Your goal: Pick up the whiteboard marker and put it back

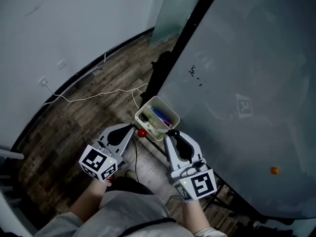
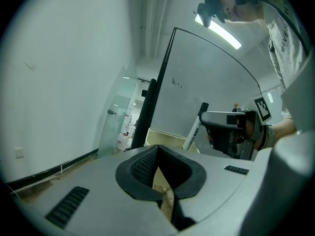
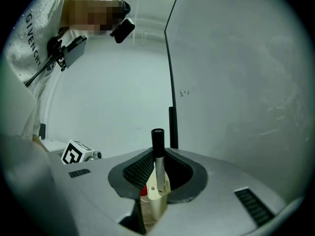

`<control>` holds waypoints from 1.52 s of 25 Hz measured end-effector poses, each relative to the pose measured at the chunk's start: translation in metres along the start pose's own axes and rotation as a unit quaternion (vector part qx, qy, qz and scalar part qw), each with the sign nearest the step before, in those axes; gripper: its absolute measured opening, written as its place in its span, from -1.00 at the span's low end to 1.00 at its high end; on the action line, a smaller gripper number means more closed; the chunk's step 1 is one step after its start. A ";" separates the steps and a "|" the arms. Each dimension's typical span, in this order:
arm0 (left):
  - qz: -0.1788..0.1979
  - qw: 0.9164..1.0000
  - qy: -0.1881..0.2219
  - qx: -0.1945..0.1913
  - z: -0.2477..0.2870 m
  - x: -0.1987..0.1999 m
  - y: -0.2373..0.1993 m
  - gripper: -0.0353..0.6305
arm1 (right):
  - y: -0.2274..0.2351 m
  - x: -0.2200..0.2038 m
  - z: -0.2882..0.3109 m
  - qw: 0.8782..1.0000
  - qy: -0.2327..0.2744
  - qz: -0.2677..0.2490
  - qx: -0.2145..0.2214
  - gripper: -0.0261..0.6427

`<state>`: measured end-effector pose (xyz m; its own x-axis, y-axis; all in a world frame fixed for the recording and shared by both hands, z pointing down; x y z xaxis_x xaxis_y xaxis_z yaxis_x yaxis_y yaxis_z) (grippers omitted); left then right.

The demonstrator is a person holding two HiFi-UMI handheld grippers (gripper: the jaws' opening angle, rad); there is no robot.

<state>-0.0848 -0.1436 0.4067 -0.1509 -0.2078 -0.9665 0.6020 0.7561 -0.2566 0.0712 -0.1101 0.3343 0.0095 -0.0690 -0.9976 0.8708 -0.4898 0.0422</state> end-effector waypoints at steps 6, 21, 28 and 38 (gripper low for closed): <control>-0.005 1.000 -0.007 0.010 0.003 -0.009 -0.005 -0.85 | 0.004 -0.016 0.004 1.000 -0.007 0.013 0.005 -0.70; -0.023 0.999 -0.021 0.033 -0.009 -0.027 -0.014 -0.85 | 0.000 -0.037 0.010 1.000 -0.020 0.014 0.016 -0.70; -0.032 0.999 -0.022 0.036 -0.011 -0.032 -0.012 -0.85 | -0.006 -0.041 0.007 1.000 -0.013 -0.023 0.005 -0.70; -0.033 0.998 -0.029 0.035 -0.013 -0.039 -0.008 -0.85 | -0.006 -0.049 0.003 1.000 -0.004 -0.015 0.000 -0.70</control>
<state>-0.0944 -0.1333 0.4463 -0.1486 -0.2929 -0.9445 0.6451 0.6952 -0.3171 0.0642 -0.1070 0.3836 -0.0203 -0.0624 -0.9978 0.8704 -0.4922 0.0131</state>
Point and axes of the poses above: the fingertips, and each gripper's own axes: z forward along the fingers, y to its right, x out of its top, the point moved 5 cm from there along -z, backward along the fingers, and after that the axes turned 6 degrees about -x, right-handed, at the moved point
